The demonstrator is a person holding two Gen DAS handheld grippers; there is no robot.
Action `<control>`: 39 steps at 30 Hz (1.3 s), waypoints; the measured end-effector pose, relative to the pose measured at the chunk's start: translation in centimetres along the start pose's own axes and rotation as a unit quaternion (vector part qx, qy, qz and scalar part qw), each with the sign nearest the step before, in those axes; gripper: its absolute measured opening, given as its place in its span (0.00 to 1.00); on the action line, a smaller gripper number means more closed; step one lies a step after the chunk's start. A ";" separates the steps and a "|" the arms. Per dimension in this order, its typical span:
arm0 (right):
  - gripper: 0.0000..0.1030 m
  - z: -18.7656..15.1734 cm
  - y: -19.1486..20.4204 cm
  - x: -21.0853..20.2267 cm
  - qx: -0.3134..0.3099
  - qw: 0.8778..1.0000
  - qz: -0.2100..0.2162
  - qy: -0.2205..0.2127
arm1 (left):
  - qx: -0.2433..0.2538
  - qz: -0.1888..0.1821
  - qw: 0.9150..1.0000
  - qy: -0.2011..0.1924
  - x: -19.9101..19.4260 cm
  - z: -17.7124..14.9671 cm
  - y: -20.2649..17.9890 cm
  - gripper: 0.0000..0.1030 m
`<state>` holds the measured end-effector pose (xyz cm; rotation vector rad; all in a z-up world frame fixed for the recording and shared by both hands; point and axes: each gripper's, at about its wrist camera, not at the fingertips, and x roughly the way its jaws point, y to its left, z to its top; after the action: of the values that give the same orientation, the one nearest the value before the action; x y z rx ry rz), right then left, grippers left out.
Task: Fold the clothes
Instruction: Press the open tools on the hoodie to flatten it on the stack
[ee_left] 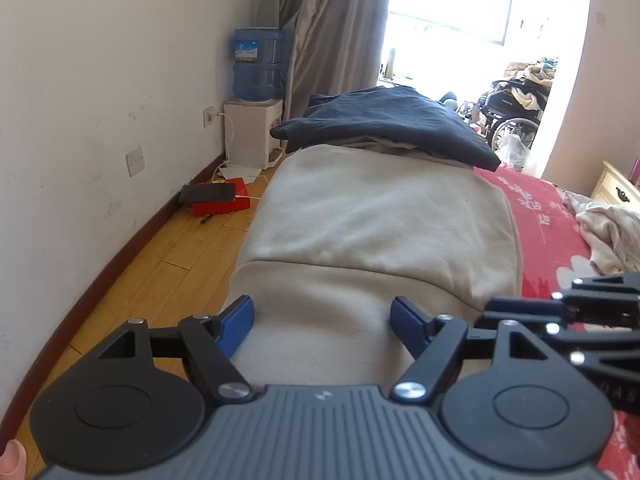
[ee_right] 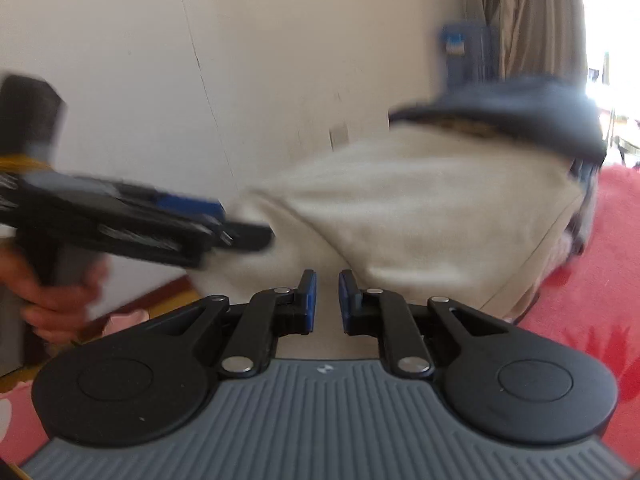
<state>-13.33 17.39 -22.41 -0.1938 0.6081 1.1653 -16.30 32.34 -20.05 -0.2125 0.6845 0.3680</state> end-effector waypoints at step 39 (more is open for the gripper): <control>0.11 4.1 -7.1 8.8 0.036 0.994 -0.080 0.058 | 0.140 0.119 0.982 0.035 0.2 1.0 -7.1 0.75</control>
<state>-3.26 23.41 -24.91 -0.2450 0.7240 0.9812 -12.75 26.16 -18.95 0.1264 0.8260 0.4879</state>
